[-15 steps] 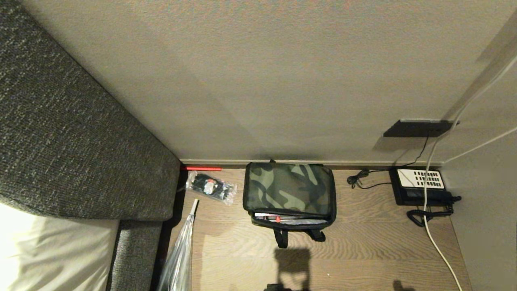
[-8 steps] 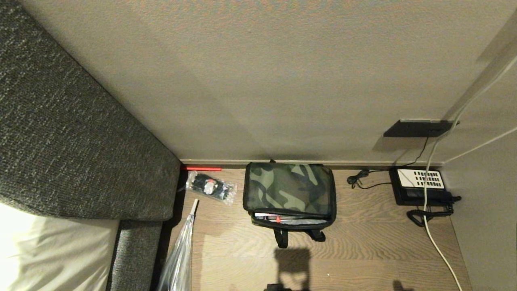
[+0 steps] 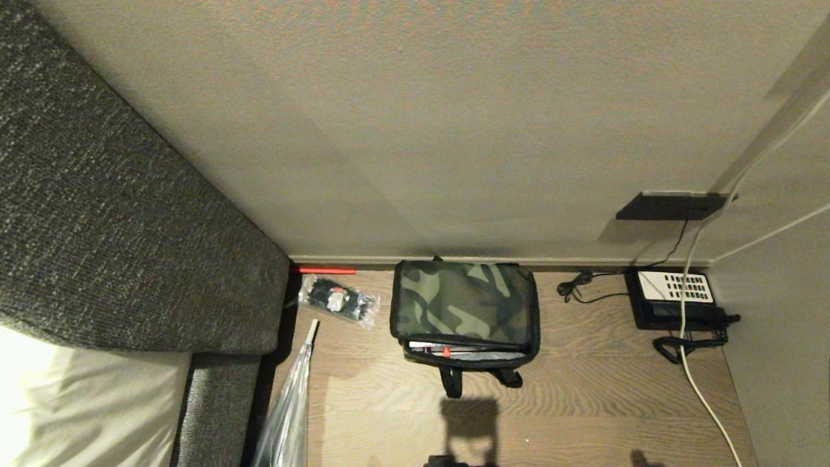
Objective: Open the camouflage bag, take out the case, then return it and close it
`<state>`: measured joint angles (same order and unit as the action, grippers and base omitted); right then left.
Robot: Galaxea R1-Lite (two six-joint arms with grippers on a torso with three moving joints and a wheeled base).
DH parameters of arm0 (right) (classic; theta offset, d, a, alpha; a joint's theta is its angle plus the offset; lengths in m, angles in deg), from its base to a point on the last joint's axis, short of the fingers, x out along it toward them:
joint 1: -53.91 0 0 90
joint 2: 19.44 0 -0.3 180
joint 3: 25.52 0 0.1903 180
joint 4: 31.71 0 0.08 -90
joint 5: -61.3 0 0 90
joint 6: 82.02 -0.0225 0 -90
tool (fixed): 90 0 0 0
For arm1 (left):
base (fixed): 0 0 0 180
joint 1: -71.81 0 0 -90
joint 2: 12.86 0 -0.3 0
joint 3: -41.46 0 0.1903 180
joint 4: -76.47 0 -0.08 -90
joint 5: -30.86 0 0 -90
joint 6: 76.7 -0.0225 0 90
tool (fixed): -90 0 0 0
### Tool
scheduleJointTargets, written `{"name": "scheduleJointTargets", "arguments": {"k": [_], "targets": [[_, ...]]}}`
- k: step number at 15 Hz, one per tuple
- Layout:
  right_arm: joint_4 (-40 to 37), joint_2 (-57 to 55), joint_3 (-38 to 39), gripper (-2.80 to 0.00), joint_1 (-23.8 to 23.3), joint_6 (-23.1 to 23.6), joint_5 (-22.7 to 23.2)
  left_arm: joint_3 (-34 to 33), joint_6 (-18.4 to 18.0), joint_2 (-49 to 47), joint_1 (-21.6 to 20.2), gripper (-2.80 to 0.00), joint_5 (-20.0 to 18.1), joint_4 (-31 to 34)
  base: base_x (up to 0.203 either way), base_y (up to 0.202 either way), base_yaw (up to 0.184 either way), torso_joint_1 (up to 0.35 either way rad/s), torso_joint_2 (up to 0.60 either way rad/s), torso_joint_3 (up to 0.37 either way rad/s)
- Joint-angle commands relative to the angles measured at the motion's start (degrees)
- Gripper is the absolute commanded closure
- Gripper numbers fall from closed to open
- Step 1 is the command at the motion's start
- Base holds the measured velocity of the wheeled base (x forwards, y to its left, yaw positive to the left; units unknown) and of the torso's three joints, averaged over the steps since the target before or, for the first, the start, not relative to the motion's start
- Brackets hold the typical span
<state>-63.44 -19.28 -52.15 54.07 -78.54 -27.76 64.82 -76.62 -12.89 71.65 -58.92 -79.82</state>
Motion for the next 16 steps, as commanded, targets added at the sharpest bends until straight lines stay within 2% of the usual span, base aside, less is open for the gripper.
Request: {"name": "scheduleJointTargets", "arguments": {"k": [1,16], "targets": [[-0.07,-0.07,0.02,0.0,0.02,0.04,0.03,0.0,0.08,-0.06,-0.02,0.0,0.04,-0.08,0.0,0.0,0.0,0.002,0.0,0.058],[0.19,-0.07,0.11,0.0,0.02,0.31,0.12,-0.09,0.61,-0.06,-0.02,0.0,0.13,-0.25,0.0,0.0,0.0,0.001,0.0,0.191]]}}
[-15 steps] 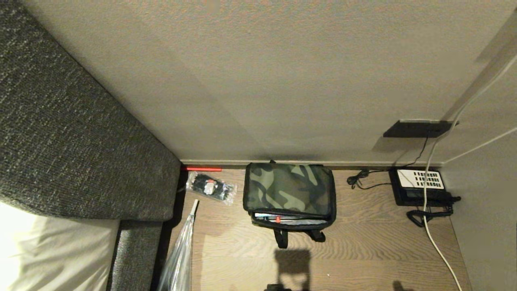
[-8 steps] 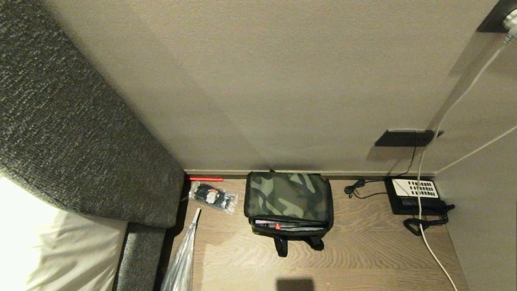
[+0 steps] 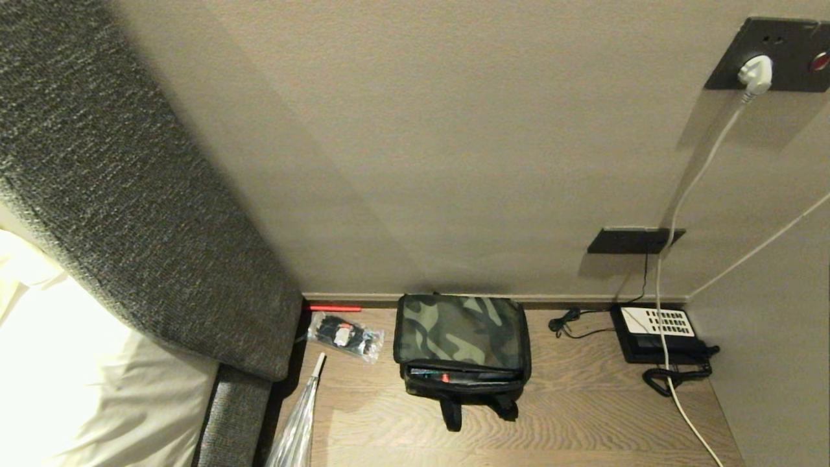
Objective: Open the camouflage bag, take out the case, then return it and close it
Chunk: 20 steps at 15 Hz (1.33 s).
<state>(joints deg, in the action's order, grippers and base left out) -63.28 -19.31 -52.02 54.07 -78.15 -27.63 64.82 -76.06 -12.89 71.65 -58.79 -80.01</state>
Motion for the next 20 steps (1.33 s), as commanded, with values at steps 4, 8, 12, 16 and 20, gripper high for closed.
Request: {"name": "scheduleJointTargets", "arguments": {"k": [4,8,12,16,20], "targets": [[0.03,-0.05,0.06,0.0,0.02,-0.26,-0.01,0.0,-0.02,-0.06,-0.02,0.0,0.0,-0.07,0.0,0.0,0.0,0.003,0.0,0.201],[0.12,-0.05,0.06,0.0,0.02,-0.17,-0.1,0.0,-0.02,-0.06,-0.02,0.0,0.0,-0.07,0.0,0.0,0.0,0.001,0.0,0.203],[0.12,-0.05,0.06,0.0,0.02,-0.17,-0.19,-0.09,0.07,-0.06,-0.02,0.0,0.0,-0.07,0.0,0.0,0.0,0.001,0.0,0.202],[0.03,-0.05,0.06,0.0,0.02,-0.17,-0.19,-0.04,0.07,-0.06,-0.02,0.0,0.0,-0.07,0.0,0.0,0.0,0.002,0.0,0.201],[0.12,-0.05,0.06,0.0,0.02,-0.17,-0.19,-0.09,0.07,-0.06,-0.02,0.0,0.0,-0.07,0.0,0.0,0.0,0.002,0.01,0.201]]}}
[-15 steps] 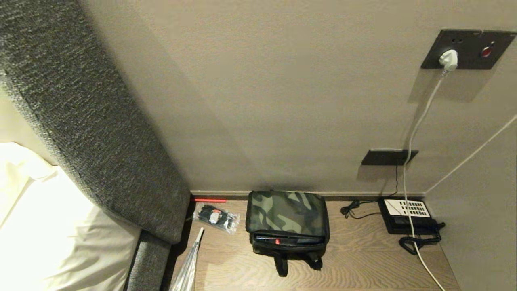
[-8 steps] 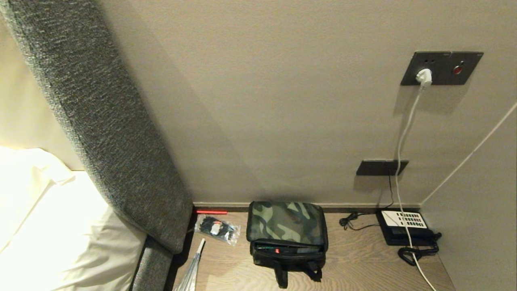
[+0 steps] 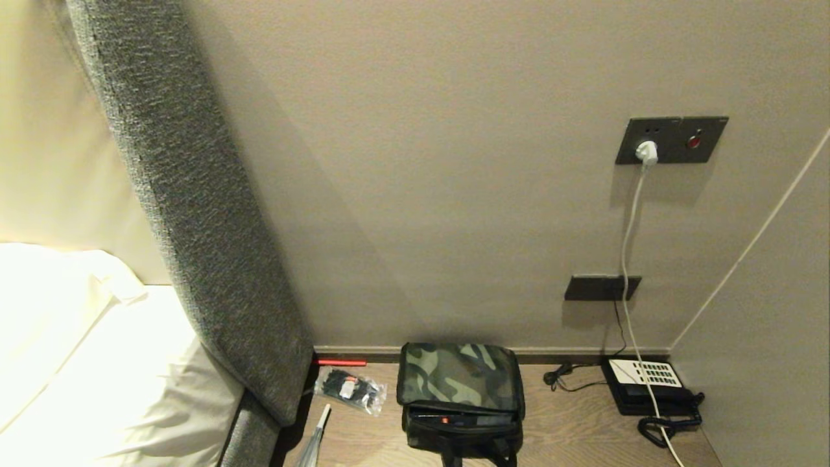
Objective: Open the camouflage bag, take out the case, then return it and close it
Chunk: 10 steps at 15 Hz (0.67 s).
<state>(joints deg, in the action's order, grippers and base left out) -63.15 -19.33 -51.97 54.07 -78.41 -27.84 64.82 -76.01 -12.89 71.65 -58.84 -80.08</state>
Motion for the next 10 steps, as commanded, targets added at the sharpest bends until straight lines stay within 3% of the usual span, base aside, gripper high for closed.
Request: {"name": "scheduleJointTargets", "arguments": {"k": [1,6,10], "targets": [[-0.02,-0.02,0.01,0.0,0.02,0.1,0.09,-0.09,0.02,-0.06,-0.02,0.0,0.05,0.01,0.0,0.0,0.0,0.002,0.0,0.195],[-0.1,-0.02,0.01,0.0,0.02,-0.02,0.02,0.0,-0.68,0.0,-0.02,0.0,-0.04,0.01,0.0,0.0,0.0,0.002,0.0,0.181],[-0.04,-0.02,0.01,0.0,0.02,-0.18,-0.07,0.0,-0.66,-0.06,-0.02,0.0,-0.04,0.01,0.0,0.0,0.0,0.002,0.0,0.032]]}}
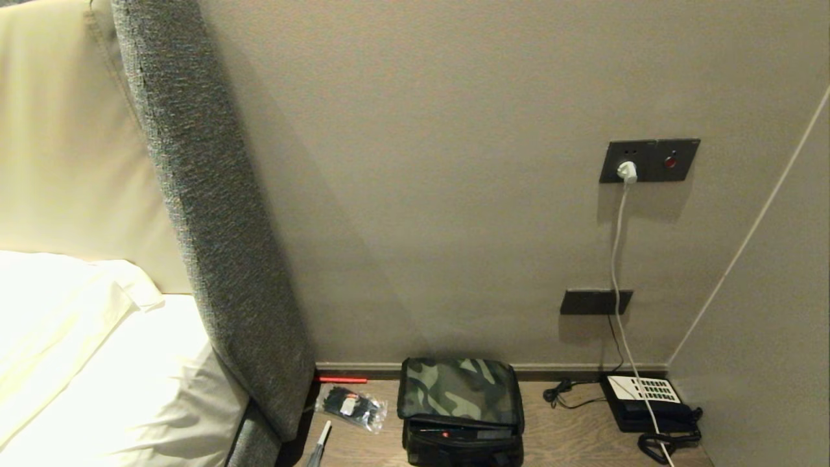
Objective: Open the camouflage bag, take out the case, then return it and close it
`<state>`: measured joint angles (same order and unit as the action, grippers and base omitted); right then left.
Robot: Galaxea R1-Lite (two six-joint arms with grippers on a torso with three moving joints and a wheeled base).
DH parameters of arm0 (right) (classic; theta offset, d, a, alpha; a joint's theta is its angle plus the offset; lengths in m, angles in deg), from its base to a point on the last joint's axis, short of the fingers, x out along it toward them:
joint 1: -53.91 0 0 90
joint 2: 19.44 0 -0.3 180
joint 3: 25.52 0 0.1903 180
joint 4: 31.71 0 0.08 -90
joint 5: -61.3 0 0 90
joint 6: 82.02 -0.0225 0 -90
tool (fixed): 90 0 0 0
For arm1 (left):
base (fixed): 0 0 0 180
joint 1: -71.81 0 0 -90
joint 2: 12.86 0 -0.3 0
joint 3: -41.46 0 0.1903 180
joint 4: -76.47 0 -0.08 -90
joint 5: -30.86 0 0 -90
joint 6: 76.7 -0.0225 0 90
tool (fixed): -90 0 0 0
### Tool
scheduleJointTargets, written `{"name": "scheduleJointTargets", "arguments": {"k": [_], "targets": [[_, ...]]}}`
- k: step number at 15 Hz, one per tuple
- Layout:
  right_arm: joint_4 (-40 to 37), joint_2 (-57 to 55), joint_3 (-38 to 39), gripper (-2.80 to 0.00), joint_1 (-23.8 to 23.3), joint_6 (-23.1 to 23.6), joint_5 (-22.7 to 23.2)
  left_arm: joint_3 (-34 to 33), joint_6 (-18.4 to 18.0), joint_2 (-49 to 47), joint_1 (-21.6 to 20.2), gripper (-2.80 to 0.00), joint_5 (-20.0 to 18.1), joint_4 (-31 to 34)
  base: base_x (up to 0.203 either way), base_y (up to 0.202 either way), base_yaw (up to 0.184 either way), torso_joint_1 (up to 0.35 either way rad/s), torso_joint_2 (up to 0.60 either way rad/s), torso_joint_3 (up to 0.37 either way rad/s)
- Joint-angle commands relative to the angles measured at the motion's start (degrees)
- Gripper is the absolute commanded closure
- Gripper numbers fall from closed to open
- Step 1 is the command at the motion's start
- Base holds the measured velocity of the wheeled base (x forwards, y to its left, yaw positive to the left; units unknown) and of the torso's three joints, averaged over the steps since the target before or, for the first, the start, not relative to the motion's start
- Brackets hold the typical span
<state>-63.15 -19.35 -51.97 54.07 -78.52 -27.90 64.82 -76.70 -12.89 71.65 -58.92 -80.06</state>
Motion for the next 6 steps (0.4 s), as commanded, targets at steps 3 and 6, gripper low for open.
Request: {"name": "scheduleJointTargets", "arguments": {"k": [3,6], "targets": [[-0.19,-0.01,-0.08,0.0,0.02,-0.09,-0.09,0.0,0.0,-0.02,-0.02,0.0,0.04,-0.02,0.0,0.0,0.0,0.0,0.0,0.0],[-0.19,-0.01,-0.08,0.0,0.02,0.02,0.0,0.0,0.0,0.01,-0.02,0.0,0.04,-0.02,0.0,0.0,0.0,0.0,0.0,0.0]]}}
